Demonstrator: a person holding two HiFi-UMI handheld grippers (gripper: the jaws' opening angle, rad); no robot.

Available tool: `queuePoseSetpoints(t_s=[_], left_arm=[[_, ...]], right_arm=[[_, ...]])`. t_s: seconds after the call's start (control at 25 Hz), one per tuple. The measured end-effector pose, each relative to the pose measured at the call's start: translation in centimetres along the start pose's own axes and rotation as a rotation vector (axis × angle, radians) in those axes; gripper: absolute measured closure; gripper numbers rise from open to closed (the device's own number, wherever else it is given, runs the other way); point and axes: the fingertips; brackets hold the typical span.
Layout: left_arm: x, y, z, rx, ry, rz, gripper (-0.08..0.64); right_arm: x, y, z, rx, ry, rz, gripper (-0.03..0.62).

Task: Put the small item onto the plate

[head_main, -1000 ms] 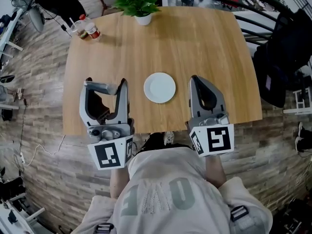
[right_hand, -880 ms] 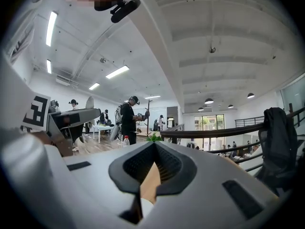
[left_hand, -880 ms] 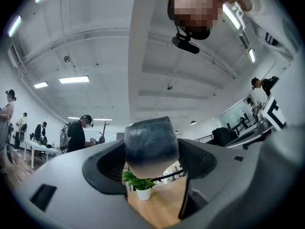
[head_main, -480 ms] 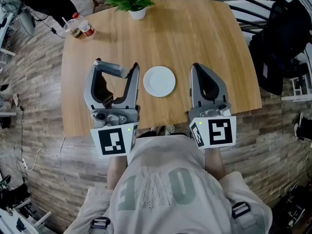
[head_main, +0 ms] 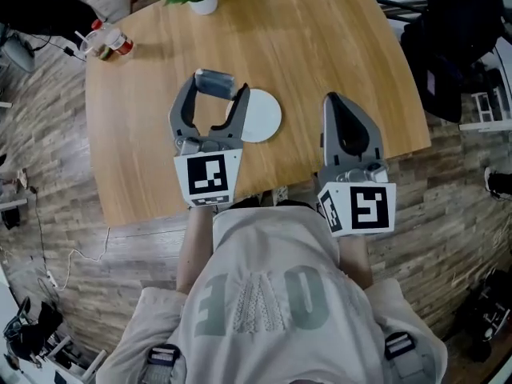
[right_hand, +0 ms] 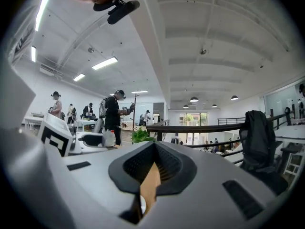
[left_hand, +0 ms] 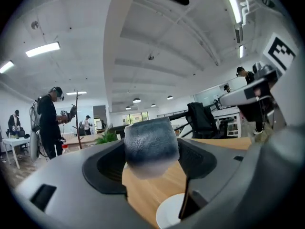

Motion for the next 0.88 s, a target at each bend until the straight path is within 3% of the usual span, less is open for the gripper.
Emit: queuePoseSetpoints(t_s=[0.44,0.72,0.88], left_arm=[[5.6,4.1,-15.2,-0.477,-0.024,-0.21,0.233],[8.3,4.0,-20.1,-0.661,-0.036,-0.298,0.233],[9.4,3.6,-22.6,-0.761,0.004,-0.334,0.233]], right_arm=[[3.2,-3.1,-2.2,-0.094,0.006,-0.167,0.575],[4.6,-5.4,-3.6,-0.152,0.017,-0.26,0.575],[4.9,-6.4,-4.5,-0.188,0.001,-0.282,0.575]])
Point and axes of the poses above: the fingertips, and each gripper's own axes: y forward along the fingers, x to its right, z out of its top
